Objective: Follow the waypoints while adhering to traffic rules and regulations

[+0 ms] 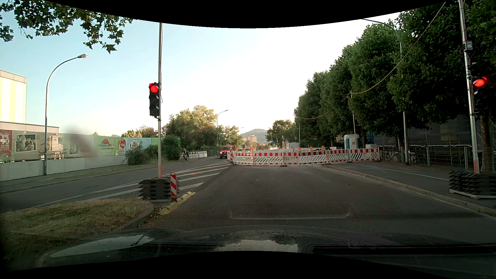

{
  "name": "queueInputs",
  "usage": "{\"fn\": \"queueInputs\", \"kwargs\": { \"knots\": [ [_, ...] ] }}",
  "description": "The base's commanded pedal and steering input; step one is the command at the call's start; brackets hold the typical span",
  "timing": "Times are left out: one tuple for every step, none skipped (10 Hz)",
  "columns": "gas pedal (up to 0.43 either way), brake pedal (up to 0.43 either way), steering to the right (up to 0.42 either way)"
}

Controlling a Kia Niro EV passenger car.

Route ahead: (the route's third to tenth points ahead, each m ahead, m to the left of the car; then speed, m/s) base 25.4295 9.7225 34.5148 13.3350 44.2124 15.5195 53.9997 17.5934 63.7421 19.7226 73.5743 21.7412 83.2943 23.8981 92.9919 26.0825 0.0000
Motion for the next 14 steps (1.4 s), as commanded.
{"fn": "queueInputs", "kwargs": {
  "knots": [
    [0.0, 0.415, -0.003],
    [0.0, 0.409, -0.003],
    [0.0, 0.409, -0.003],
    [0.0, 0.402, -0.003],
    [0.0, 0.396, -0.003],
    [0.0, 0.39, -0.003],
    [0.0, 0.39, -0.003],
    [0.0, 0.384, -0.003],
    [0.0, 0.384, -0.003],
    [0.0, 0.384, -0.003],
    [0.0, 0.378, -0.003],
    [0.0, 0.384, -0.002],
    [0.0, 0.378, -0.003],
    [0.0, 0.378, -0.003]
  ]
}}
